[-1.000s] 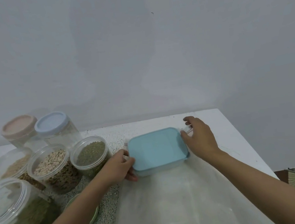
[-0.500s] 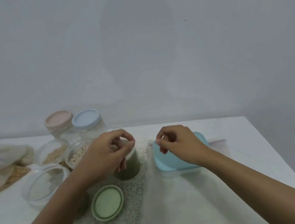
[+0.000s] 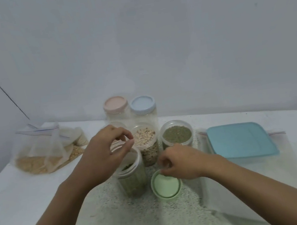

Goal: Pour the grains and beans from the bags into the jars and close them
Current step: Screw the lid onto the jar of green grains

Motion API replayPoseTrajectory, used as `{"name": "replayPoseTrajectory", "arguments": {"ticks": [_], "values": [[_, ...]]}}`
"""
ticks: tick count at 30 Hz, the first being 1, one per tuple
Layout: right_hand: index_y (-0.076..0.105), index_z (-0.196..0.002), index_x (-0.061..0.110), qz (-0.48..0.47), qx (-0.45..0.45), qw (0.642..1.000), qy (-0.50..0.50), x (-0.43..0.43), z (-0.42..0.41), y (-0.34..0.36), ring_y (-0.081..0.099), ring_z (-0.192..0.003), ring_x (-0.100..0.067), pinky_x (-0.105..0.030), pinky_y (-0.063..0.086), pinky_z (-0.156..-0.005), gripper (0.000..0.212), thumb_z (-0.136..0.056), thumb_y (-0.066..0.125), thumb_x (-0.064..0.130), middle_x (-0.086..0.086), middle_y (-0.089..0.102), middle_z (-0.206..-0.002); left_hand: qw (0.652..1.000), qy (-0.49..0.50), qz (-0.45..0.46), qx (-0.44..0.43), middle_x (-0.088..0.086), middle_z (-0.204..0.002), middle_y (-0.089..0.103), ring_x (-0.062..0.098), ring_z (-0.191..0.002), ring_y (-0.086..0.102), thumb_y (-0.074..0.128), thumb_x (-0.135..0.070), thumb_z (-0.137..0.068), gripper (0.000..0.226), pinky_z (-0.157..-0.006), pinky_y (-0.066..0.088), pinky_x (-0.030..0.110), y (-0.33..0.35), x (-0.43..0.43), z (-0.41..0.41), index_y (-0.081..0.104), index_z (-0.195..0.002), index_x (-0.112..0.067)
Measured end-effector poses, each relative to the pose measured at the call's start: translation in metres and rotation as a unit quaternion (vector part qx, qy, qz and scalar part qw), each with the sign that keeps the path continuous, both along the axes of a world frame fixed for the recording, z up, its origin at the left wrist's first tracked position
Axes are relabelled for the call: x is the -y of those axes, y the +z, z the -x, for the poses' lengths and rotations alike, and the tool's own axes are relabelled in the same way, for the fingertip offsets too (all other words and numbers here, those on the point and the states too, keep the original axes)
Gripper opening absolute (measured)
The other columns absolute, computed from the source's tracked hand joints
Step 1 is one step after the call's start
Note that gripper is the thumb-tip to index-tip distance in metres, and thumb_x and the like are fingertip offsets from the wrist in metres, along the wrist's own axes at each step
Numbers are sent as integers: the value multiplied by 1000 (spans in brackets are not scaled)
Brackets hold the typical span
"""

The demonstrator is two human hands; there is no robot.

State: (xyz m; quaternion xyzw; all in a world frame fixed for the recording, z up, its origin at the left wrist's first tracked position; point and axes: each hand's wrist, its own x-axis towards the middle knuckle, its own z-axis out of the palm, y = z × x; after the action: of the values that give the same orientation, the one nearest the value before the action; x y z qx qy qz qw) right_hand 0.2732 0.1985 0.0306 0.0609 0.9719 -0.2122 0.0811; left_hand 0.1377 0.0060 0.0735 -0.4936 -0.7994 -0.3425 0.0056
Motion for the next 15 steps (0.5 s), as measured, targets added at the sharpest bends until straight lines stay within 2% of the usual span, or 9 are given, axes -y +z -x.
{"name": "replayPoseTrajectory", "arguments": {"ticks": [3,5,8,11,13,15], "values": [[60,-126,15,-124,94,988,-16,24,13,-8,64,-110,-28,-36,51,-82,41,-92,69,37,-8,66,-119,996,-42,58,53,-19,-113,59,-3,-108,56,59,-53,-93,26,-88,43,18,-13,16,22,65,-114,-38],[57,-130,13,-162,144,976,-30,39,20,-14,64,-111,-29,-38,52,-83,47,-90,71,32,-10,65,-121,988,-86,89,87,-21,-127,53,-7,-118,52,54,-63,-91,46,-97,44,20,-21,22,32,56,-130,-39],[53,-133,13,-185,171,966,-63,54,26,-27,64,-111,-30,-40,55,-89,45,-91,65,20,-11,62,-121,973,-139,106,152,-23,-144,46,-10,-129,46,57,-71,-88,70,-105,43,21,-33,24,39,41,-148,-38],[51,-137,14,-188,173,962,-101,64,29,-35,61,-115,-31,-41,55,-93,46,-92,61,17,-11,59,-125,954,-177,89,226,-23,-146,48,-8,-131,48,71,-68,-81,81,-105,46,21,-41,26,49,37,-149,-42],[51,-138,17,-199,170,957,-124,67,30,-35,57,-119,-30,-40,53,-95,51,-90,67,20,-10,56,-128,941,-189,75,270,-23,-139,55,-3,-128,54,83,-60,-74,85,-104,49,24,-44,27,55,40,-145,-44],[54,-134,20,-217,159,952,-149,70,30,-32,54,-121,-28,-39,52,-95,57,-82,78,27,-7,55,-128,938,-197,69,276,-25,-134,60,-2,-127,56,91,-50,-67,89,-106,48,30,-49,30,62,41,-141,-44]]}}
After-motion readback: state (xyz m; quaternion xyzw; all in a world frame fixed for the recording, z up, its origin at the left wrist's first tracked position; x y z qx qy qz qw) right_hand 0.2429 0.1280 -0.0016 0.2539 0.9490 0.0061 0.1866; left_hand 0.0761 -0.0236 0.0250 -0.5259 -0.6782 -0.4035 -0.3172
